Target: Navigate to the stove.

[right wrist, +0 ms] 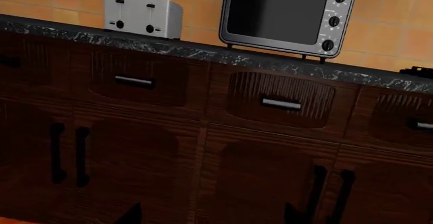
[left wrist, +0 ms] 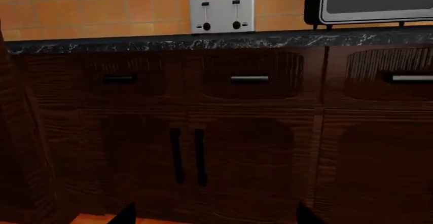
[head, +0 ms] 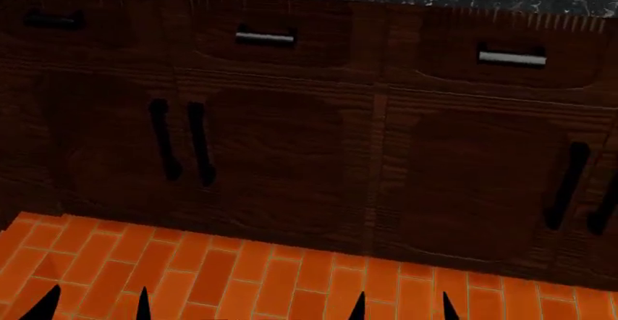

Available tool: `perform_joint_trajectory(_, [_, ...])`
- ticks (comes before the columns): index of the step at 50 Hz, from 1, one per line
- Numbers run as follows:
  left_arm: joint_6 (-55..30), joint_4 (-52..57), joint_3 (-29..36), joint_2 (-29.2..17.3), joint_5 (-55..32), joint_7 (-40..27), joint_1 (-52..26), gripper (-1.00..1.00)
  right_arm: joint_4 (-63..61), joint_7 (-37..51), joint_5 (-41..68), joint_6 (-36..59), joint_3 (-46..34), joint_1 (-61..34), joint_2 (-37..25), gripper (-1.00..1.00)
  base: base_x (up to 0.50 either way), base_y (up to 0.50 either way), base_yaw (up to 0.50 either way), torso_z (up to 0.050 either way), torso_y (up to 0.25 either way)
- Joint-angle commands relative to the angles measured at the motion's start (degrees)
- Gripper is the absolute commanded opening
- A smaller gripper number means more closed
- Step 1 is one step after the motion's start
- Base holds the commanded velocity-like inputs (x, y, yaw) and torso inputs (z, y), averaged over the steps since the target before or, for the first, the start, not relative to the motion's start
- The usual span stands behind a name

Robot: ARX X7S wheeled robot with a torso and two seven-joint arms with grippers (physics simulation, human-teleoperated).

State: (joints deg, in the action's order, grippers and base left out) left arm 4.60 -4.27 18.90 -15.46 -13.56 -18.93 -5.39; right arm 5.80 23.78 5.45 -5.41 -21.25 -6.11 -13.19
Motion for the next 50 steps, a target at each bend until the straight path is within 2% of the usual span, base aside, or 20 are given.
perform_joint_trajectory(1, [-0.1,0.2,0.2,-0.2,-0.2,-0.2,0.0,1.0,0.3,0.1,0.1,-0.3,-0.3,-0.1,-0.1,1.0,-0.02,0.14,-0.5,0.0,0.0])
perform_joint_trajectory(22, [0.2,0.1,0.5,-0.5,-0.6,-0.2,0.0,1.0,-0.2,0.4,0.7,-0.6,-0.6,0.0,-0.4,1.0,-0.01,0.14,-0.48,0.0,0.0])
perform_joint_trajectory(33, [0.1,-0.1,0.7,-0.5,-0.6,-0.5,-0.3,1.0,-0.2,-1.2,1.3,-0.6,-1.7,-0.2,-1.0,1.0,-0.02,0.0,-0.01,0.0,0.0])
perform_joint_trajectory(50, [0.5,-0.4,1.0,-0.7,-0.8,-0.7,-0.3,1.0,-0.6,-1.5,1.6,-0.4,-2.4,-0.1,-1.5,1.0,-0.49,0.0,0.0,0.0,0.0])
